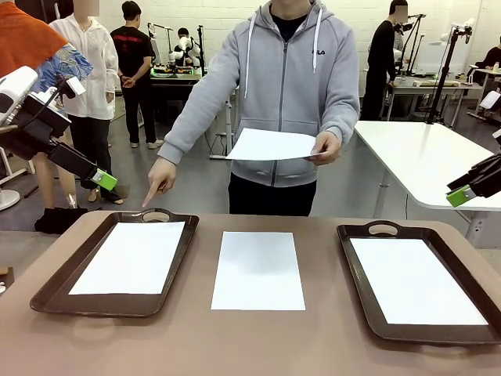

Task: Sort the A4 documents.
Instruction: Receive the A4 Paper.

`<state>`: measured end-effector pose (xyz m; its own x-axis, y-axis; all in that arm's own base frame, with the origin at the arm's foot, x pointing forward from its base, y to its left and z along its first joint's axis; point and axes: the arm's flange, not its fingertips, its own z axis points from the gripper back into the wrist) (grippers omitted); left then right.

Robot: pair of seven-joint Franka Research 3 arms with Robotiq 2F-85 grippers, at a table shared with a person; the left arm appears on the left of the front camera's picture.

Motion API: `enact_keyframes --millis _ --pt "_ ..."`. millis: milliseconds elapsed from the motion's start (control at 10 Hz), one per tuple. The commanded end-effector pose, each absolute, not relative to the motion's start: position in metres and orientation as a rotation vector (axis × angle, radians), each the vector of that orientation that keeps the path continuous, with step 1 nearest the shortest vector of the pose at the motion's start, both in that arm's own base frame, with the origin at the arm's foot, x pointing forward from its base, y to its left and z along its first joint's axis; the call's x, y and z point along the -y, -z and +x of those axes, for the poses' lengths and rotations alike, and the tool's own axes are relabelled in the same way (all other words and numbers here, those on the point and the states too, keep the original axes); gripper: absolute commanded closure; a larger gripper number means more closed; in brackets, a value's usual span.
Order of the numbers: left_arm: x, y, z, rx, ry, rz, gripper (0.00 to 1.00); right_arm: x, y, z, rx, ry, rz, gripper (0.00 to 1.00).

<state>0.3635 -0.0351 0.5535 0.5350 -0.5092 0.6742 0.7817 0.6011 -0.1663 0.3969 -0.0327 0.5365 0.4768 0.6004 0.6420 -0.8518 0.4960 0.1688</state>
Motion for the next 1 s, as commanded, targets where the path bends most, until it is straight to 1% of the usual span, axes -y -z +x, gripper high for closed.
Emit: enact_keyframes --millis 0,900 --pt "0.0347 -0.5531 0.3638 0.621 0.804 -0.495 0.0 0.0324 -0.5355 0.3971 0.55 -0.938 0.515 0.0" --pt "0.0347 -0.5531 0.3638 0.621 0.804 -0.495 0.0 0.0324 -0.5355 0.3971 0.55 -0.938 0.515 0.0"
